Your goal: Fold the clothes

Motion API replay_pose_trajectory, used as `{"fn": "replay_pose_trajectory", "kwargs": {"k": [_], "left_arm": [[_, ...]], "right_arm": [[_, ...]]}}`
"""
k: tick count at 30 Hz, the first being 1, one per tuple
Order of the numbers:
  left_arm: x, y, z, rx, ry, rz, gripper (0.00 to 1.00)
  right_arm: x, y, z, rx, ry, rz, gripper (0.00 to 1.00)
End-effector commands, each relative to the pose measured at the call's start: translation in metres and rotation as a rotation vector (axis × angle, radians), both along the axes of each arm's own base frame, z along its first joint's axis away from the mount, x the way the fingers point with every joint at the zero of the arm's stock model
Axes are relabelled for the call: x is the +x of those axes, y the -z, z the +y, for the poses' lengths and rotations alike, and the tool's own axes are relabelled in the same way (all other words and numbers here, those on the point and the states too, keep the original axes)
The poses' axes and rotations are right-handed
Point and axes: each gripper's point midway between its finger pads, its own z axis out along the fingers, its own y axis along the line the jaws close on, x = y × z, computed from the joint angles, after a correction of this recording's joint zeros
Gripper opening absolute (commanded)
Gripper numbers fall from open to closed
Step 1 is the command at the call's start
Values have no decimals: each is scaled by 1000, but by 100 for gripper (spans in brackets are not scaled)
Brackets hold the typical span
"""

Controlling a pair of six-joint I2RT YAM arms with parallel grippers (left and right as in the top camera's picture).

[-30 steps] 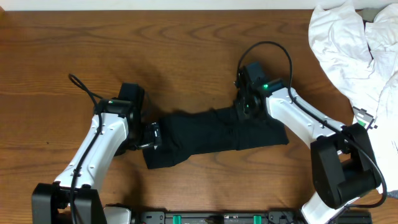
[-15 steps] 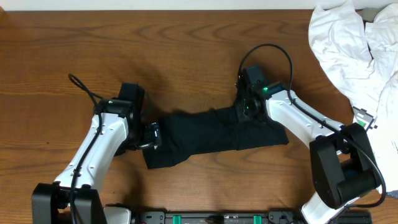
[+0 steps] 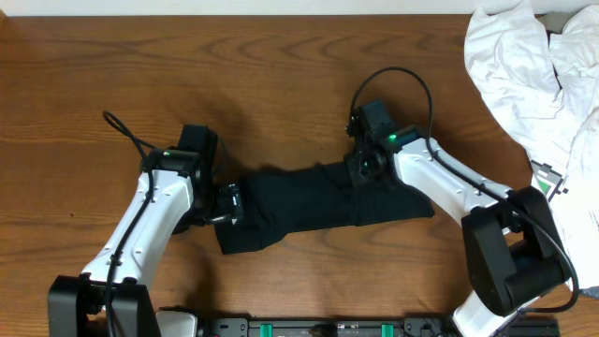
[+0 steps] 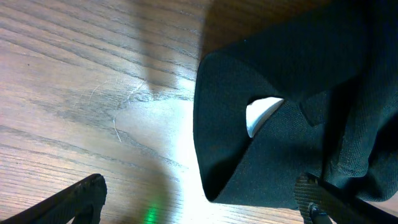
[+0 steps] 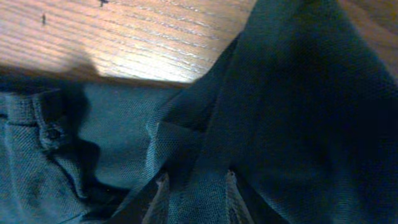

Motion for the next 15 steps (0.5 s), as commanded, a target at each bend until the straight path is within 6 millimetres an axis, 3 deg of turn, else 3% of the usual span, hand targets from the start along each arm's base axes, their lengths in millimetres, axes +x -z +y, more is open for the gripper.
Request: {"fn": "replay_pose_trajectory", "kwargs": {"k": [1,10,14,15], "left_arm": [[7,-8,0,-3,-8,-33,98],[7,-8,0,-3,-7,-33,98],[7,-8,0,-3,-8,-33,98],[7,-8,0,-3,-8,-33,98]], "right_arm": [[0,1,-5,-30,42,-9,27],[-2,6,-24,-110,124,-5,18],[-4,6,-25,-116,125,4,1],[-4,6,-26,-116,128,5,1]]}}
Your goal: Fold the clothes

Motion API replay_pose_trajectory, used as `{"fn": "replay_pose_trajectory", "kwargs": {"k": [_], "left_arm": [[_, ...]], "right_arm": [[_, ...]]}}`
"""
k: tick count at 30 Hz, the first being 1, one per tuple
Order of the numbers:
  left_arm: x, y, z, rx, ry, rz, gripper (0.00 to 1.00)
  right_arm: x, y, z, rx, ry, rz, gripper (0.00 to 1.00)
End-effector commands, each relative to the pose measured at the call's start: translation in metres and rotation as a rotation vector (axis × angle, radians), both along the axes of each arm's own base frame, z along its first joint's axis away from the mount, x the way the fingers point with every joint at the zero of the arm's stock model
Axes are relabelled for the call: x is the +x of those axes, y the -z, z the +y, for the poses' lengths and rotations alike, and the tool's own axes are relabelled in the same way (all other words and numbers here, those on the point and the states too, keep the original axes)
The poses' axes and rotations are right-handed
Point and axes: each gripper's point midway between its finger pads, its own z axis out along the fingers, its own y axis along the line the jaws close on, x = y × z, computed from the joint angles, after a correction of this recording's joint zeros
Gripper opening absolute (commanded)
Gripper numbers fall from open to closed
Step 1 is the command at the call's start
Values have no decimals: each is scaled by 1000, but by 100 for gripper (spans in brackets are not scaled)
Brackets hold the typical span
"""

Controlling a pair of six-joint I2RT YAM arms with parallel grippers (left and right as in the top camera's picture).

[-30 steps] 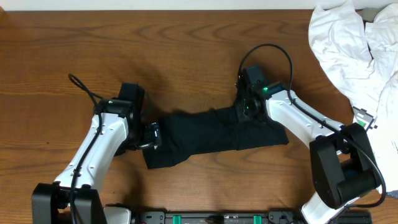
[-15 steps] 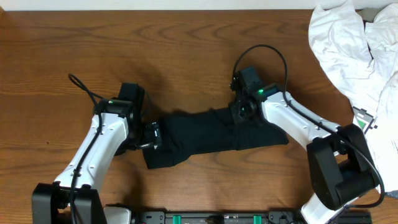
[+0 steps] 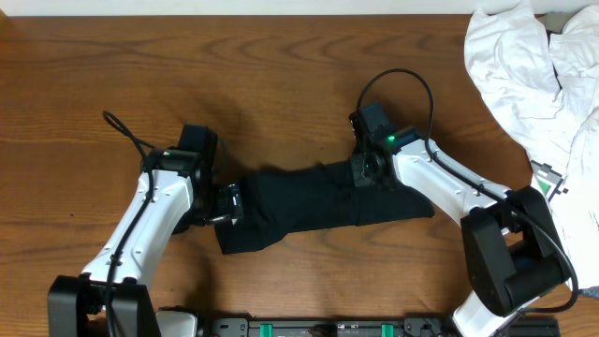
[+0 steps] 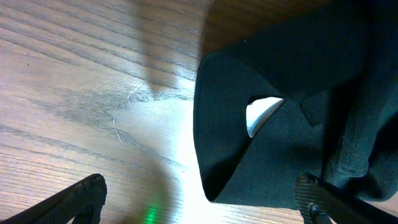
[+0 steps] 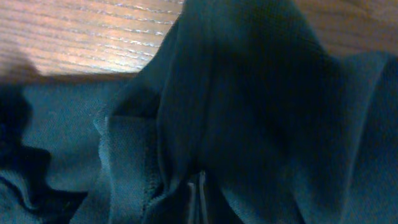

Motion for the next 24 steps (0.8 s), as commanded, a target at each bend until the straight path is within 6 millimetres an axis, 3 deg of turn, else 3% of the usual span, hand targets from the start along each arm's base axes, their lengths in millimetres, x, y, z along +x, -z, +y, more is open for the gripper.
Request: {"fn": "replay_pose_trajectory", "kwargs": {"k": [1,7,8,11,18,24], "left_arm": [[7,-8,0,-3,-8,-33,98],[7,-8,0,-3,-7,-33,98],[7,-8,0,-3,-8,-33,98],[7,-8,0,-3,-8,-33,98],[7,-8,0,-3,-8,-33,98],[7,-8,0,-3,-7,-33,98]], "right_arm": [[0,2,-6,-24,30,-3,1],[2,1,-4,-17,33,-12,1],[4,1,0,-1,29,-20,4],[11,-3,8,38,19,-43,26],[20,-5,11,51,20,-82,24],[15,4,8,33,23,-58,20]]}}
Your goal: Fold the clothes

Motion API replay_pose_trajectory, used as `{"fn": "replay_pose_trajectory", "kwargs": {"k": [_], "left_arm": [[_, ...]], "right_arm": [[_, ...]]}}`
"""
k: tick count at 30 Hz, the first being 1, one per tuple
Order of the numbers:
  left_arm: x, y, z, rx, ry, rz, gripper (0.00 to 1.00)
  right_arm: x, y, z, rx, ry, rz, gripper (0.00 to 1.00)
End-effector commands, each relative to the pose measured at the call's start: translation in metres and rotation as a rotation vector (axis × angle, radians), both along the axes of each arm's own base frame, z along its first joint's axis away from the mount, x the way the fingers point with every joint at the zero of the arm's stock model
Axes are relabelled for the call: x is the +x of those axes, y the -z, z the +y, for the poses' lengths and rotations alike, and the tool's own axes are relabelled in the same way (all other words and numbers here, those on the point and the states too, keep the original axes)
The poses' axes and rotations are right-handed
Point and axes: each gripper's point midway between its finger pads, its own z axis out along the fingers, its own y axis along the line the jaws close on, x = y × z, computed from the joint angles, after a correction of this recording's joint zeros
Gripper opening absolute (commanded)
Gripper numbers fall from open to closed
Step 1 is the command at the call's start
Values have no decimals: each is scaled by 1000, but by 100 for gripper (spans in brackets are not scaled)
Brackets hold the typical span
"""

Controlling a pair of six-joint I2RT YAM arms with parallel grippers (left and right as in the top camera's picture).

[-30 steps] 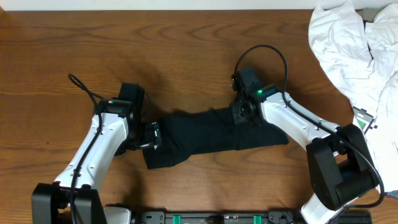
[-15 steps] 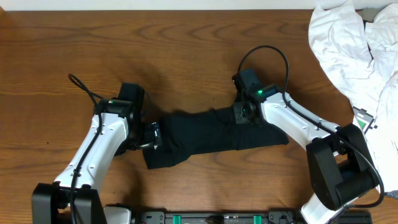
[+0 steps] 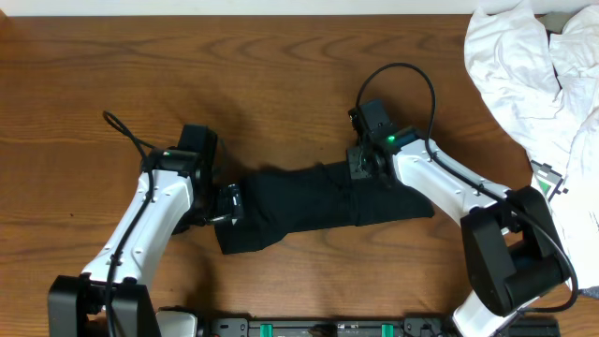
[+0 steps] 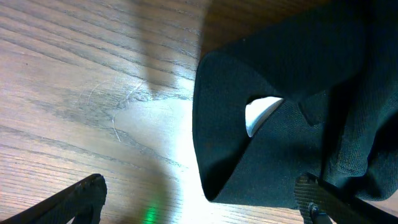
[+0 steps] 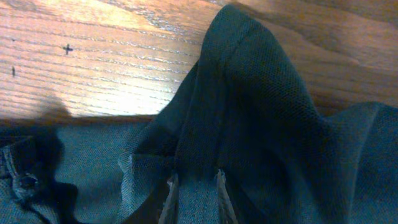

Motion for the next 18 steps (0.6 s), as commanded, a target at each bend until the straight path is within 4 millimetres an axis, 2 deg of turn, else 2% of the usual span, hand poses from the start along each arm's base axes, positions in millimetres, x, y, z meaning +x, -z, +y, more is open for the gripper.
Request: {"fn": "replay_pose_trajectory", "kwargs": {"k": [1,5,12,16,18], "left_arm": [[7,-8,1,0,-7,-33,98],[7,-8,1,0,-8,-34,98],[7,-8,1,0,-8,-34,98],[7,-8,1,0,-8,-33,98],[7,-8,1,0,-8,-34,98]], "right_arm": [[-7,12,-3,-15,5,33,20],[-14,21,-1,-11,-3,72,22],[-18,22,0,-11,-10,86,31],[-18,22,0,-8,-10,90,29],[-18,22,1,-8,-11,90,23]]}}
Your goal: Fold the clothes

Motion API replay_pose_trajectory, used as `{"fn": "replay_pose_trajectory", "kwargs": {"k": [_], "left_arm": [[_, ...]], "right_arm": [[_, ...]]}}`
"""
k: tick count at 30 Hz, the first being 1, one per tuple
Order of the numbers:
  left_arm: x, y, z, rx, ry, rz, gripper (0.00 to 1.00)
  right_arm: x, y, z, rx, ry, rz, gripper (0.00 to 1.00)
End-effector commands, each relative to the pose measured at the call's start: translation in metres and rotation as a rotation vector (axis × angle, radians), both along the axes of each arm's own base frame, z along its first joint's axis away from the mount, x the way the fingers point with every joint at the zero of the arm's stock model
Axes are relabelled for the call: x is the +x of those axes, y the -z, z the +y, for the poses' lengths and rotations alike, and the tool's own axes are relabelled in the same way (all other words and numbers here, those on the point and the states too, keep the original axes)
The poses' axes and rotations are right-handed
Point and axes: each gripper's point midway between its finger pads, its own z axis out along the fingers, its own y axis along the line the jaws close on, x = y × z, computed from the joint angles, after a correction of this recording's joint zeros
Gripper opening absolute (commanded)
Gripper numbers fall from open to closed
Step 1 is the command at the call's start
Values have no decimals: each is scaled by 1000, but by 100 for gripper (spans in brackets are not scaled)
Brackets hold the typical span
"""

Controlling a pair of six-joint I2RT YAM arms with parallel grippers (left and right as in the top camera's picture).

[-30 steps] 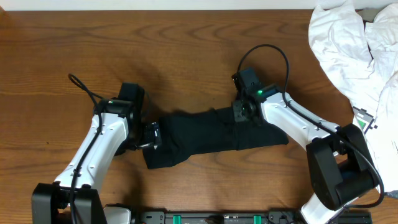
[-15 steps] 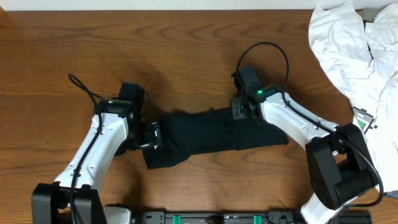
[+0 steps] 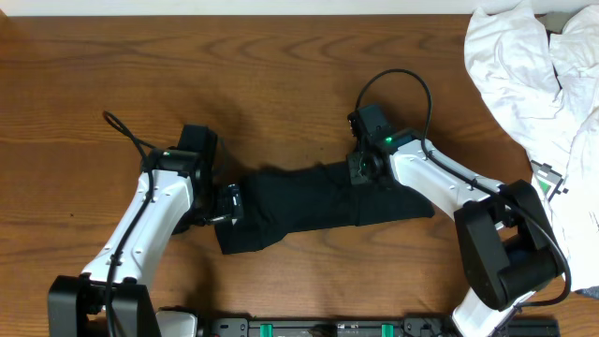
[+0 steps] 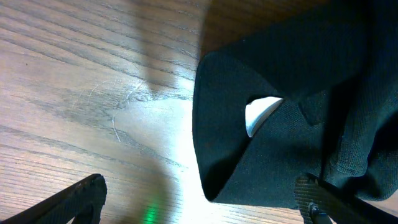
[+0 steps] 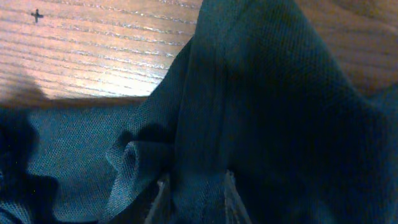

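A dark garment (image 3: 318,208), bunched into a long band, lies on the wooden table (image 3: 281,75) between the two arms. At its left end my left gripper (image 3: 232,204) stands open: in the left wrist view its fingers (image 4: 74,198) are far apart, with the garment's corner (image 4: 249,155) and its white label (image 4: 261,115) lying ahead of the gap. At the band's upper right edge my right gripper (image 3: 363,174) is low over the cloth. Its fingertips (image 5: 163,190) stand apart, straddling a raised ridge of the fabric (image 5: 205,124).
A heap of white clothes (image 3: 529,70) fills the table's far right corner and right edge. The arms' base bar (image 3: 309,328) runs along the front edge. Bare wood lies behind the garment and to its left.
The right gripper's fingers stand a little wider apart and sit lower on the fabric ridge, with less bare wood in its view. The left arm and the garment's left end have not moved.
The right gripper's fingers first stood apart over a fold at the garment's upper edge. Then they were pressed together on it. Then they were apart again with the fold raised, and now they are wider. The left gripper stayed open at the garment's left corner throughout.
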Motion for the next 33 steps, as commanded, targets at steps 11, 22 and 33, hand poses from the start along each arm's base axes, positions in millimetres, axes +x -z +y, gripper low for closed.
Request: {"fn": "replay_pose_trajectory", "kwargs": {"k": [11,22,33], "left_arm": [[7,-8,1,0,-7,-33,98],[7,-8,1,0,-8,-35,98],[7,-8,1,0,-8,-34,98]], "right_arm": [[1,-9,4,15,0,-15,1],[-9,-74,18,124,-36,-83,1],[-33,-69,37,105,-138,-35,1]]}}
